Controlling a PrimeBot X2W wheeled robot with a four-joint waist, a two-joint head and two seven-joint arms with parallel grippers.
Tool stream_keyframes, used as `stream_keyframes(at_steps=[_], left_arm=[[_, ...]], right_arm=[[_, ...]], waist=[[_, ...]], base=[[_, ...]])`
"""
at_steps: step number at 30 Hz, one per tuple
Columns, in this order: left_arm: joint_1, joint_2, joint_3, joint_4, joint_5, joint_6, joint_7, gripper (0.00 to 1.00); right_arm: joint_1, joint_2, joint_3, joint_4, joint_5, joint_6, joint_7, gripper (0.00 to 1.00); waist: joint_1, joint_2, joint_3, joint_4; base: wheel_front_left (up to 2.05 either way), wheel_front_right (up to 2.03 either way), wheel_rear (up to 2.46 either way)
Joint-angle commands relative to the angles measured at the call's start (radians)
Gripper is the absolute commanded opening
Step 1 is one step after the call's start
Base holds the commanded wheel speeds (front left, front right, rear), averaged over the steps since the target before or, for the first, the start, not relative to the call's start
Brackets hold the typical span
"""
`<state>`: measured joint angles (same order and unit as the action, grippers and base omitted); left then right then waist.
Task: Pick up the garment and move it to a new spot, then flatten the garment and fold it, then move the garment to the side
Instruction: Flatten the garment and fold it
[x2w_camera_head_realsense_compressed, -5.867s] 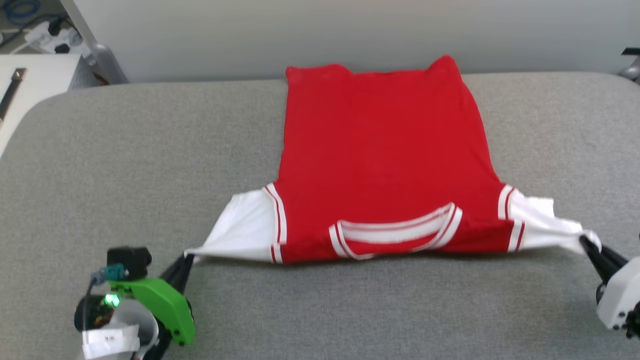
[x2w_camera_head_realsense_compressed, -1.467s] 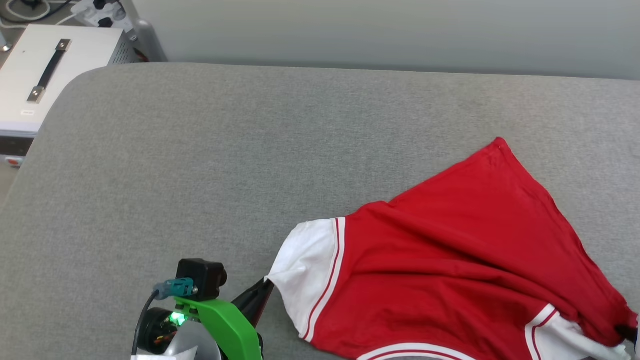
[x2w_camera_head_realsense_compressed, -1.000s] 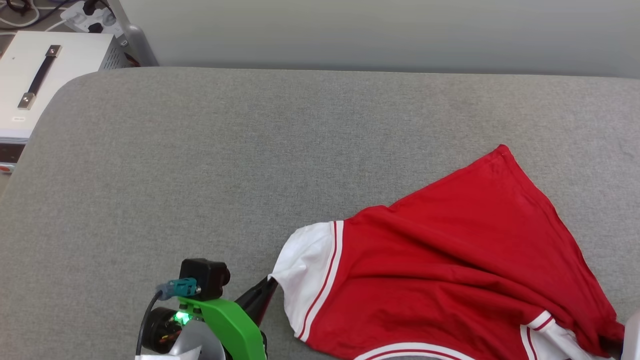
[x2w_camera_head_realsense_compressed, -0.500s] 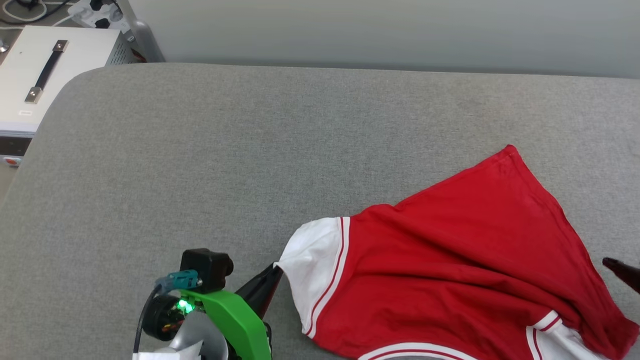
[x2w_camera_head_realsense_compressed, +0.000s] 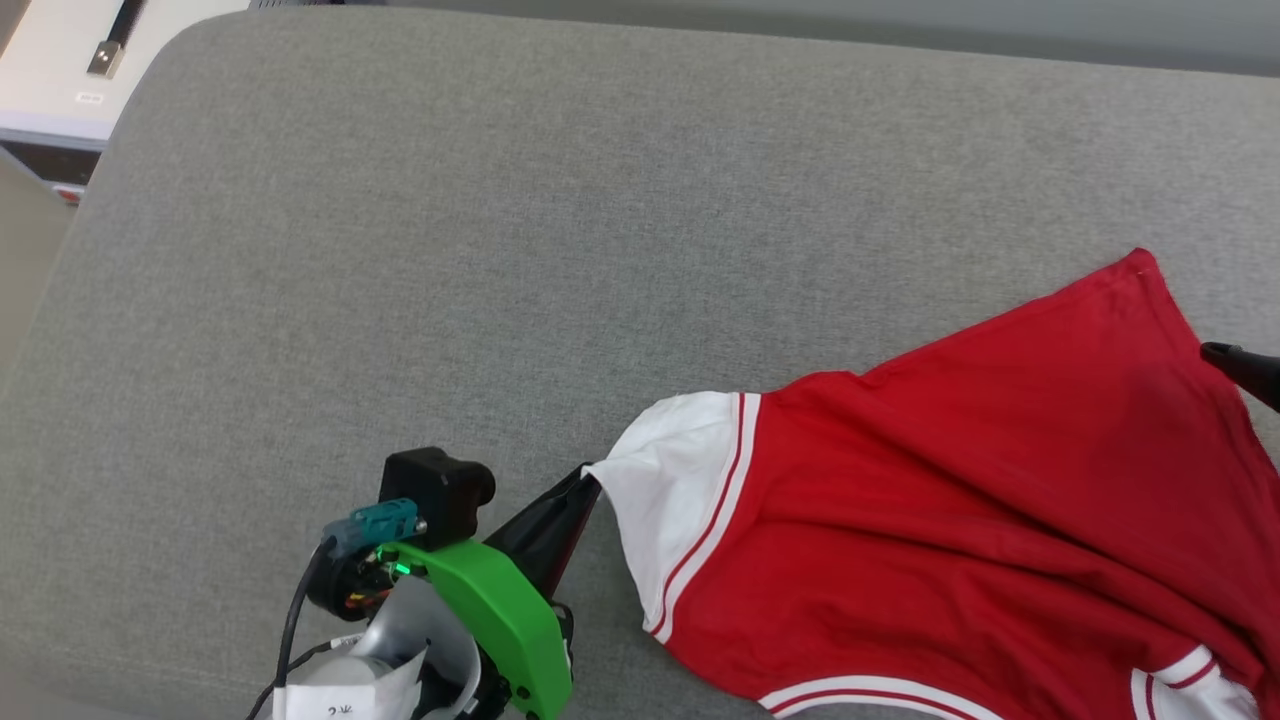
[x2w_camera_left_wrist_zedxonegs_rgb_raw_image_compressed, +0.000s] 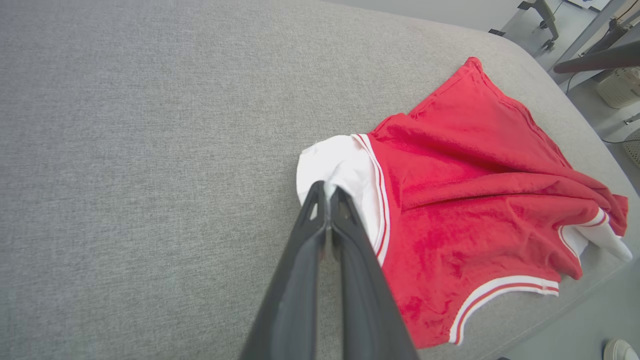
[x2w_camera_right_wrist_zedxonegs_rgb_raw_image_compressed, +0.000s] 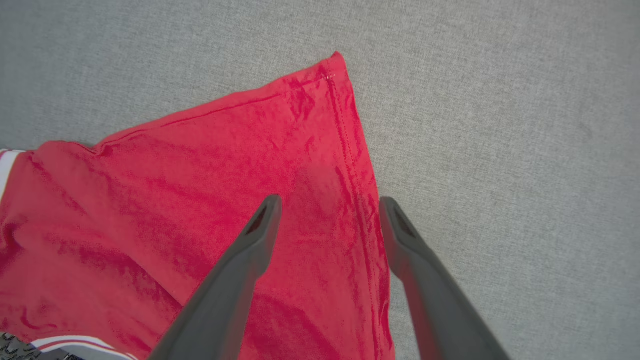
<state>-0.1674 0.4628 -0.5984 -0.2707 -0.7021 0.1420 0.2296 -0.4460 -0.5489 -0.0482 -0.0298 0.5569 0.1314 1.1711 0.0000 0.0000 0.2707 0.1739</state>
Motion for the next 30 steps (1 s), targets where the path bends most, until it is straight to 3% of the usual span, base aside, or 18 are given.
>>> stream_keyframes(at_steps=[1,14,26,27,28,29,30], left_arm=[[-0.02,-0.01,-0.003,-0.004,0.012,-0.007,-0.002,0.0],[-0.06,-0.038,-0.024,0.003,0.01,-0.031,-0.011,0.0],[-0.079,-0.052,-0.036,0.022,0.011,-0.04,-0.02,0.0],[-0.081,-0.053,-0.036,0.023,0.011,-0.04,-0.021,0.0],[-0.082,-0.053,-0.035,0.025,0.01,-0.04,-0.022,0.0],[-0.084,-0.054,-0.035,0.027,0.01,-0.04,-0.022,0.0],[-0.085,-0.054,-0.034,0.029,0.009,-0.04,-0.023,0.0]], right_arm=[[-0.032,-0.008,0.011,0.022,-0.014,-0.001,0.003,1.0],[-0.199,-0.044,0.075,0.244,-0.077,-0.001,-0.035,1.0],[-0.181,-0.075,0.19,0.345,-0.074,-0.001,-0.037,1.0],[-0.179,-0.075,0.193,0.35,-0.071,-0.001,-0.038,0.95],[-0.177,-0.076,0.198,0.355,-0.066,-0.001,-0.04,0.42],[-0.176,-0.077,0.2,0.358,-0.061,-0.001,-0.043,0.03],[-0.177,-0.078,0.202,0.361,-0.054,-0.001,-0.049,0.0]], waist=[[0.0,0.0,0.068,0.063],[0.0,0.0,0.156,0.131],[0.0,0.0,0.179,0.159],[0.0,0.0,0.179,0.16],[0.0,0.0,0.179,0.161],[0.0,0.0,0.179,0.161],[0.0,0.0,0.178,0.162]], base=[[0.0,0.0,0.0],[0.0,0.0,0.0],[0.0,0.0,0.0],[0.0,0.0,0.0],[0.0,0.0,0.0],[0.0,0.0,0.0],[0.0,0.0,0.0]])
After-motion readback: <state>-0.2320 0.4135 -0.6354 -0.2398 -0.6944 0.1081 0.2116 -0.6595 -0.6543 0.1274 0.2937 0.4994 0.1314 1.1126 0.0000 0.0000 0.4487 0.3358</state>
